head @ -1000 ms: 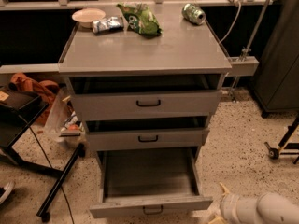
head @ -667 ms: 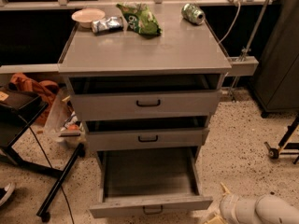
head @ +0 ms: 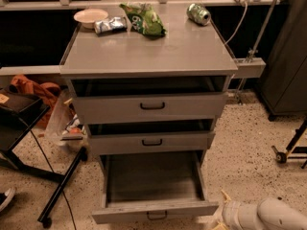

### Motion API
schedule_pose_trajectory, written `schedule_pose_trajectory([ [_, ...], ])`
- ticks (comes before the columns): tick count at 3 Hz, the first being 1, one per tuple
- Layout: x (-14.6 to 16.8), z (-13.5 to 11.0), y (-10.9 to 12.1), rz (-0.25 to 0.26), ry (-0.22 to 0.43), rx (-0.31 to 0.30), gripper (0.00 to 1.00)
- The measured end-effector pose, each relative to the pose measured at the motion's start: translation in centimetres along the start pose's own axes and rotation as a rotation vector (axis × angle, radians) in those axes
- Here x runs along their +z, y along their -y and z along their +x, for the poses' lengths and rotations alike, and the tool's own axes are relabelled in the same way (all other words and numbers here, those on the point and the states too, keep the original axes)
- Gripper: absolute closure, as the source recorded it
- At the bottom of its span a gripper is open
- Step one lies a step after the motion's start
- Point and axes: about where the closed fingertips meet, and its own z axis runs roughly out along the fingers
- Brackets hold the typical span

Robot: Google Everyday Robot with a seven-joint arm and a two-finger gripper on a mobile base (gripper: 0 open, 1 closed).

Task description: Close bottom drawer

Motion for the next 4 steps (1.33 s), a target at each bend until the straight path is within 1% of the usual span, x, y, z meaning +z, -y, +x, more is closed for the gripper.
schedule_pose_trajectory([
  [1,4.2,4.4,-0.1,-0.089,-0.033,0.03,0.19],
  [2,7.9,9.4,-0.3,-0.171,-0.069,0.09,0.42],
  [3,11.2,12.8,-0.2,-0.241,-0.082,0.122,0.66],
  [4,14.7,14.0,0.5,-0.299,-0.056,0.071,0.89],
])
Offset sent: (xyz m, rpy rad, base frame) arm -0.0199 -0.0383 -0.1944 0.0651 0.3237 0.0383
